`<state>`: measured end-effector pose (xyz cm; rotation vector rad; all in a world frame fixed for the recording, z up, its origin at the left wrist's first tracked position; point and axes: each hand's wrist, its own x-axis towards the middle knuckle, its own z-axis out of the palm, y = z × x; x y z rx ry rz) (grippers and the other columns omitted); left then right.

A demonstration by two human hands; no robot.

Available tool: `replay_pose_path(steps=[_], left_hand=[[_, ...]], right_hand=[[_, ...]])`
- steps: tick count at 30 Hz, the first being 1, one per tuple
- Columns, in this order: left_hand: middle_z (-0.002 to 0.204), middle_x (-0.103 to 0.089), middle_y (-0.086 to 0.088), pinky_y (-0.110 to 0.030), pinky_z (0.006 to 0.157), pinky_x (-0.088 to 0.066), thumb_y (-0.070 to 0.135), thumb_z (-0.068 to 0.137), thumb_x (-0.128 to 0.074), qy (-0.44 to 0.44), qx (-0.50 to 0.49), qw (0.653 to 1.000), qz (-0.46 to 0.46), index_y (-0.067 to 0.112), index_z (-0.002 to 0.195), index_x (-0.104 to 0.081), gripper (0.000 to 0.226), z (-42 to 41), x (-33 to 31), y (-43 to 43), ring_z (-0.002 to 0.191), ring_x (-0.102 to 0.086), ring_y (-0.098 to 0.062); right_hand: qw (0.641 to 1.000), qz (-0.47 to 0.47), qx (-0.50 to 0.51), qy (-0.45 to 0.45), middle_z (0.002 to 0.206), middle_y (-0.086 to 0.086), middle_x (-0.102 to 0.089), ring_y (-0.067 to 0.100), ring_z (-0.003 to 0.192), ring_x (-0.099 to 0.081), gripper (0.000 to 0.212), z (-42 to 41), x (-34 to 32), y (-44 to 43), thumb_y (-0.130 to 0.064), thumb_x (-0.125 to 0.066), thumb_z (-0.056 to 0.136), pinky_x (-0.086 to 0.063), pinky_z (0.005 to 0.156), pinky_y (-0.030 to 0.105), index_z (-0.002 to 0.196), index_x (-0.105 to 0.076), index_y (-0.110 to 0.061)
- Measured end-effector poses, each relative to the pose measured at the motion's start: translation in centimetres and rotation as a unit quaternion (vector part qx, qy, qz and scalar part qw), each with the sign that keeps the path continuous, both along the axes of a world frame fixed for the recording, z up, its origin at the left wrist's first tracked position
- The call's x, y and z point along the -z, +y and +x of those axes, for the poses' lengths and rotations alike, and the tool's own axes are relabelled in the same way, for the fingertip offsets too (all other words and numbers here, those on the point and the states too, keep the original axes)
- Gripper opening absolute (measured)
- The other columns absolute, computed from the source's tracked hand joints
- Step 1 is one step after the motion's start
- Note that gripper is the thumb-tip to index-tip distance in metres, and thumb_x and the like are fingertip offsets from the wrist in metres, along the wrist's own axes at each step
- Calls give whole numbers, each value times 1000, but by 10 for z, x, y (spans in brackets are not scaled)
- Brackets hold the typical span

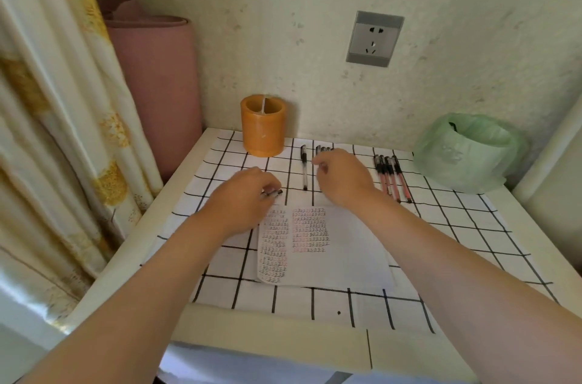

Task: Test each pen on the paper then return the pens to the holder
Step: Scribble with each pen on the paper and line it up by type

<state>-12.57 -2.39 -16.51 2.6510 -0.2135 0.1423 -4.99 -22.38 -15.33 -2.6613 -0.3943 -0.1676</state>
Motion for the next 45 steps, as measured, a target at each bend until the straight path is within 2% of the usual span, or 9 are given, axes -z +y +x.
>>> replay_pose_path(steps=[5,14,22,27,31,36,41,43,45], left_hand=[[113,-59,9,-29,85,-47,28,94,-63,23,-84,996,25,30,120,-63,26,-10,3,37,92,-51,-9],[111,-66,8,-35,92,-51,42,89,-67,96,-105,989,48,28,119,-68,33,-21,9,58,102,-59,-14],[100,-68,8,-37,86,-54,35,87,-68,112,-100,988,40,31,101,-68,14,-20,7,59,95,-60,-14],[97,-66,13,-30,74,-50,34,89,-64,70,-112,990,45,35,101,-63,12,-19,5,61,88,-59,-12],[91,-68,9,-28,60,-43,33,96,-59,24,-112,993,0,32,104,-71,15,-17,0,62,71,-55,-10],[86,-66,16,-21,61,-41,33,95,-62,16,-77,990,-114,34,104,-71,12,-20,-13,39,72,-56,-5],[82,-69,14,-22,71,-47,40,93,-64,55,30,988,-139,35,94,-71,9,-29,-15,-3,80,-61,-4],[78,-67,15,-24,70,-48,44,94,-61,59,50,988,-137,34,89,-71,15,-30,-15,-16,77,-61,-3],[77,-66,16,-28,71,-51,42,94,-59,57,54,989,-126,32,91,-73,18,-30,-15,-25,75,-61,-4]], right_hand=[[982,-66,-173,-43,120,-4,-61,17,103,-62,31,-17,11,41,-21,-47,100,-53,84,37,123,-66,-30],[946,-188,-247,-95,116,0,-54,22,96,-61,44,-19,37,61,-13,-58,96,-54,67,36,137,-54,-27],[966,-111,-217,-86,108,0,-49,20,85,-58,19,-16,36,65,-30,-64,95,-54,69,41,112,-64,-21],[967,-97,-193,-133,102,-6,-61,16,93,-57,14,-20,25,62,-31,-63,94,-50,79,37,106,-65,-26],[980,123,-151,-32,101,-14,-64,2,90,-57,18,-25,5,58,-26,-70,89,-47,82,24,107,-68,-27],[877,442,-38,186,89,-7,-69,9,79,-59,11,-34,-16,44,-21,-71,89,-46,73,26,100,-75,-24],[739,608,-33,289,93,8,-72,25,86,-68,15,-45,-24,25,-22,-47,103,-53,78,38,103,-59,-12],[691,655,-19,305,79,9,-65,27,72,-65,19,-47,-28,16,-22,-39,106,-52,74,41,99,-53,-13],[652,685,0,325,65,3,-48,21,55,-46,26,-47,-32,6,-30,-35,105,-44,63,35,88,-50,-16]])
